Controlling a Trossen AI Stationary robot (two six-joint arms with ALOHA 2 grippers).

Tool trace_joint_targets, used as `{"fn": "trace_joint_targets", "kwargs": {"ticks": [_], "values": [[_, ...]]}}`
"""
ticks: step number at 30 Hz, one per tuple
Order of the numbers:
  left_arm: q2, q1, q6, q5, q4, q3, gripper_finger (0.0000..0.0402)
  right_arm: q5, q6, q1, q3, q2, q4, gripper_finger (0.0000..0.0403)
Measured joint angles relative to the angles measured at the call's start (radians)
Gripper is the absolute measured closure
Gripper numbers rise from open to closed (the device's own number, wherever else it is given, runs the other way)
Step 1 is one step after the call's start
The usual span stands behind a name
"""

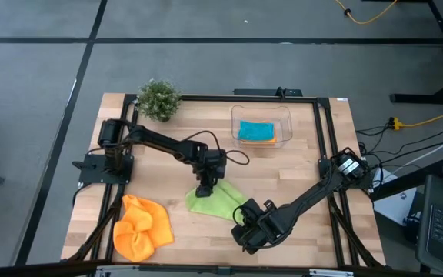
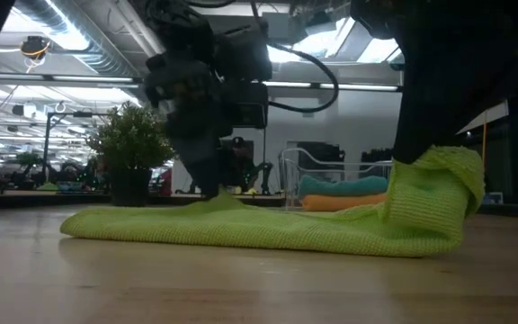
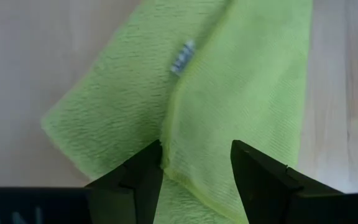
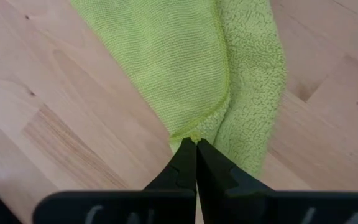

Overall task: Fold microfiber towels
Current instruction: Fold the green microfiber cloth

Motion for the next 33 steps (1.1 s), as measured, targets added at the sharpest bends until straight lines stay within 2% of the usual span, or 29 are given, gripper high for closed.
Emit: {"fn": "trace_joint_targets", "kwargs": {"ticks": [6, 14, 18, 26, 29, 33], "values": [[0.0, -0.029, 0.009, -0.012, 0.002, 0.0, 0.0221, 0.0, -0.002, 0.0, 0.0, 0.0, -0.002, 0.0402], [0.0, -0.047, 0.034, -0.122, 0.061, 0.0, 0.0229, 0.0, -0.002, 0.0, 0.0, 0.0, -0.002, 0.0402], [0.0, -0.05, 0.035, -0.143, 0.059, 0.0, 0.0265, 0.0, -0.001, 0.0, 0.0, 0.0, -0.002, 0.0402], [0.0, -0.05, 0.033, -0.153, 0.038, 0.0, 0.0387, -0.007, -0.001, 0.0, 0.0, 0.0, -0.002, 0.0402], [0.0, -0.054, 0.02, -0.165, 0.036, 0.002, 0.0398, -0.007, -0.001, 0.0, 0.0, 0.0, -0.002, 0.0402], [-0.009, -0.061, -0.023, -0.166, -0.056, 0.058, 0.0401, -0.009, -0.001, 0.0, 0.004, 0.0, -0.007, 0.0402]]}}
